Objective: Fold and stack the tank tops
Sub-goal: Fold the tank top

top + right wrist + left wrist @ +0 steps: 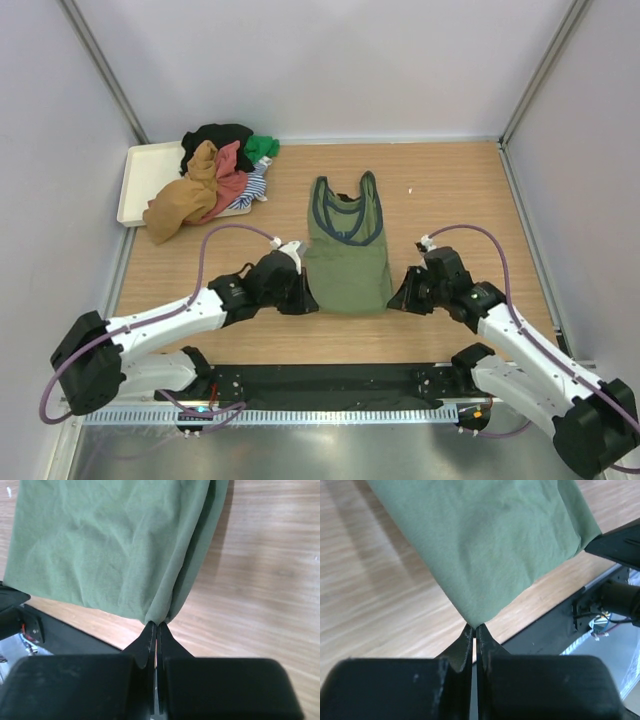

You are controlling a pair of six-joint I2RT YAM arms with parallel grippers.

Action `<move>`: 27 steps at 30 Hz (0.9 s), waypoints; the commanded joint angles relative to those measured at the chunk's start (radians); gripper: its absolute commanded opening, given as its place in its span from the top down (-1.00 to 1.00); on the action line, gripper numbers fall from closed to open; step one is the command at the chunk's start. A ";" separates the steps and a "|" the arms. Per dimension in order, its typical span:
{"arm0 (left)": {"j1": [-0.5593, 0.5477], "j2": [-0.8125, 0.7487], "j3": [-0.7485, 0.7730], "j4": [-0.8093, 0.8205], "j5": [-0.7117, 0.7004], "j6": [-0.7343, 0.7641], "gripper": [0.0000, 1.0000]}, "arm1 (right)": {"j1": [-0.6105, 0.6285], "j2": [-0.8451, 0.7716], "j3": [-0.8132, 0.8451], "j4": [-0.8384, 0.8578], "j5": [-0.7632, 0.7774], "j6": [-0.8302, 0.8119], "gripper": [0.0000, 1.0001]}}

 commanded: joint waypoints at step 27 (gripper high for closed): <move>-0.336 -0.206 0.123 -0.199 -0.162 -0.175 1.00 | 0.005 -0.307 0.297 -0.312 0.024 0.064 0.98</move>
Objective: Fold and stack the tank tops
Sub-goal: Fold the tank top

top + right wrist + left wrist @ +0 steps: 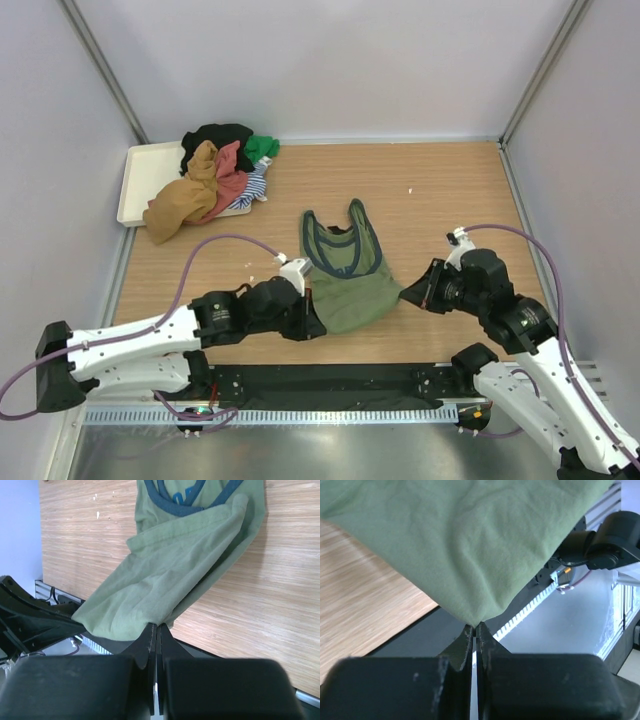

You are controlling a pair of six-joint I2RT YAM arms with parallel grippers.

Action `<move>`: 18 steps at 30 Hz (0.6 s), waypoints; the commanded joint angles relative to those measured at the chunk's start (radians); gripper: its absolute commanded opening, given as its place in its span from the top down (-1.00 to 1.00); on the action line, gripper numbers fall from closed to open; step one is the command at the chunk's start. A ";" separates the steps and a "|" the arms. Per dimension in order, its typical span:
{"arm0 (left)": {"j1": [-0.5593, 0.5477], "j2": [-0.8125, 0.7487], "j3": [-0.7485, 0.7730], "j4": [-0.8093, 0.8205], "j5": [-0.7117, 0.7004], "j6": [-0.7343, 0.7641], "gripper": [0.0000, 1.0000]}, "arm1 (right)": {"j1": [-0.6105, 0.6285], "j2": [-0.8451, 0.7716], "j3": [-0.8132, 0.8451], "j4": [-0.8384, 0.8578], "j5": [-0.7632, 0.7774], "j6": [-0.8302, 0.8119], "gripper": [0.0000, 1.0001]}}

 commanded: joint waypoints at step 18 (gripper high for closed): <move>-0.265 0.179 0.177 0.158 -0.113 -0.090 1.00 | 0.005 -0.118 0.167 -0.054 0.210 0.041 0.97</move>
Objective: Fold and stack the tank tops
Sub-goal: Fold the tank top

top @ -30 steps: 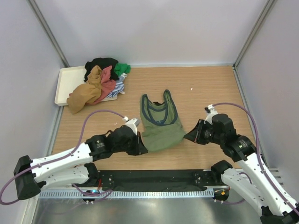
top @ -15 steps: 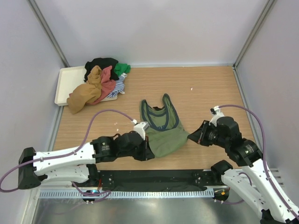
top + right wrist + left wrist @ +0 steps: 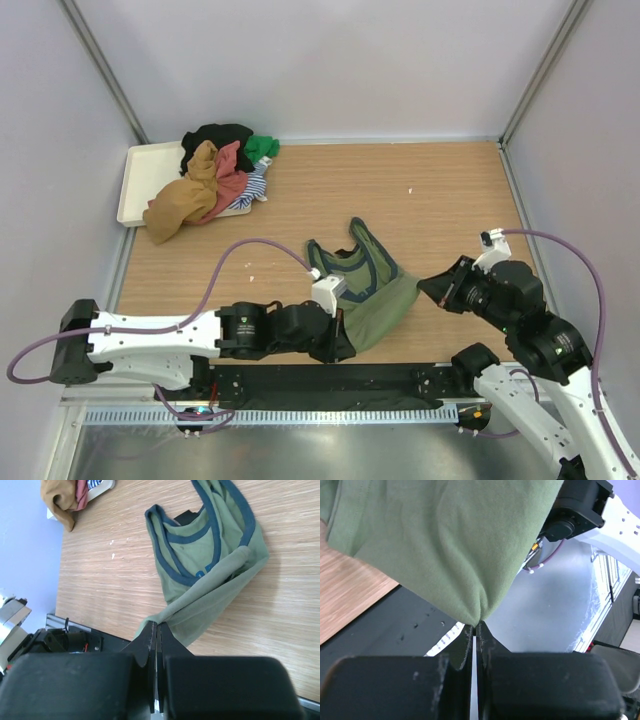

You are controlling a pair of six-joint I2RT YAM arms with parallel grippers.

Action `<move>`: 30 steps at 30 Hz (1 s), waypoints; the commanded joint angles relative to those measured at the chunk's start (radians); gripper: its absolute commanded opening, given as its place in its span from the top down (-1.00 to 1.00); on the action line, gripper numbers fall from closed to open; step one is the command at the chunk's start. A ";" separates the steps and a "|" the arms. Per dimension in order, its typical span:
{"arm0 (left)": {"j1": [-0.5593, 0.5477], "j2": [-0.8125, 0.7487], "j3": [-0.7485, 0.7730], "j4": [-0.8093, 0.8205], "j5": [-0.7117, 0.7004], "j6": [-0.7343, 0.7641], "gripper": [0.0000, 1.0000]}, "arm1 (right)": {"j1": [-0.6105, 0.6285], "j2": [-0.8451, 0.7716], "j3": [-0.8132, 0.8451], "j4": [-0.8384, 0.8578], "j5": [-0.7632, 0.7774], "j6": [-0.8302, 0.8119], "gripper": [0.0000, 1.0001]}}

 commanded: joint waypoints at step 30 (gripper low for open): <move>0.536 0.007 0.086 0.120 0.334 0.024 1.00 | 0.002 0.520 0.221 0.348 0.171 -0.080 0.98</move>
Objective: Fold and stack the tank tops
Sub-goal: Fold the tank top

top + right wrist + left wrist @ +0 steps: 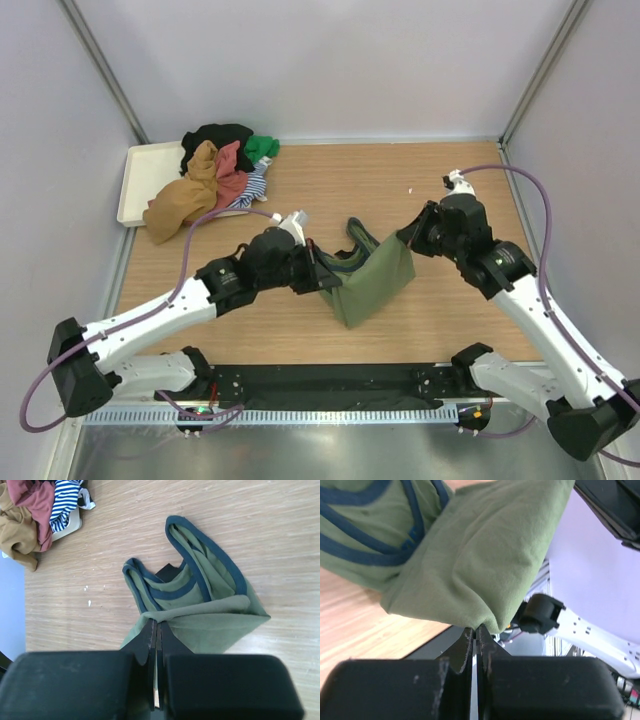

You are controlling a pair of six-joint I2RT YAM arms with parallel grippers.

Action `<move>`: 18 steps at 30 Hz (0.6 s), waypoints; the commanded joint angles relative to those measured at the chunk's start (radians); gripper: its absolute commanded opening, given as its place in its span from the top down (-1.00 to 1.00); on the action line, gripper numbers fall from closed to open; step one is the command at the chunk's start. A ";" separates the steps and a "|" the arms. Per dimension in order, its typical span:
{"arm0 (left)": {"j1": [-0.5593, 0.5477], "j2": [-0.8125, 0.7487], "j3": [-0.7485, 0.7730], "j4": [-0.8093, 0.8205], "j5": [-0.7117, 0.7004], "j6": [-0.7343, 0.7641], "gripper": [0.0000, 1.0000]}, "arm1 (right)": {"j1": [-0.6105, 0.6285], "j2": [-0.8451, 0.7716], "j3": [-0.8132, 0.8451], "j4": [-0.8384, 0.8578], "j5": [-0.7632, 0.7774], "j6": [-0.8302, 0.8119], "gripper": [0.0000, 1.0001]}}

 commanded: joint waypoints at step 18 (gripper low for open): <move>0.398 0.253 0.030 0.161 0.299 0.100 1.00 | -0.075 0.431 0.135 0.446 -0.096 -0.053 0.97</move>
